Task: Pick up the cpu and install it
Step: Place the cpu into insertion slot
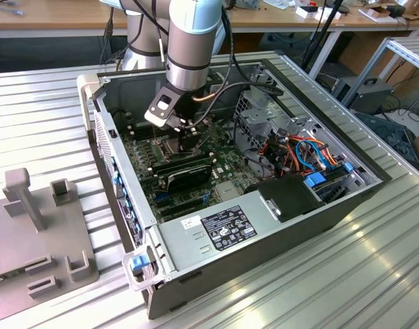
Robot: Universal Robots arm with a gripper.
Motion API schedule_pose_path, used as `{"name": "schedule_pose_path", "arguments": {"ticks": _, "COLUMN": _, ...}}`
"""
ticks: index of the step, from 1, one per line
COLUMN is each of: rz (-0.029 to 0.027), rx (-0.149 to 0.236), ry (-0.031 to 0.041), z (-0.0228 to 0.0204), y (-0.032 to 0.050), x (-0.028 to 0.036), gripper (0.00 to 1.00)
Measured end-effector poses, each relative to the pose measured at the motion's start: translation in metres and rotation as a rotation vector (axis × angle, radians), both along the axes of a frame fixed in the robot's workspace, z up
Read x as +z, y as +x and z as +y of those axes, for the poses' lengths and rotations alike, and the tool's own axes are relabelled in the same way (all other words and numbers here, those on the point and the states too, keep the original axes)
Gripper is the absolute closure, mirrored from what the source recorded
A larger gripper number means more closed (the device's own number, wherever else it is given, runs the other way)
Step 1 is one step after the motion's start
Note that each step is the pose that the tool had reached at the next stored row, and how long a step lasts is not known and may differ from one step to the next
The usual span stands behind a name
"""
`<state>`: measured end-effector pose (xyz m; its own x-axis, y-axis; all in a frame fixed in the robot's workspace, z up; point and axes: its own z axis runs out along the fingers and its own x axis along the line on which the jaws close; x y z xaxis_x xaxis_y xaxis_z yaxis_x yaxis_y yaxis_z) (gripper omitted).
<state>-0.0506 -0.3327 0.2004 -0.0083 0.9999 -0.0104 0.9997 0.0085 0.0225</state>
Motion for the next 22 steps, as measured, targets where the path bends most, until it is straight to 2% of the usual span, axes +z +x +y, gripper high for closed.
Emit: {"name": "schedule_pose_path", "arguments": {"ticks": 22, "rz": 0.0001, "rx": -0.005, "ry": -0.0003, "z": 0.0013, "y": -0.0002, "x": -0.0018, "gripper": 0.46}}
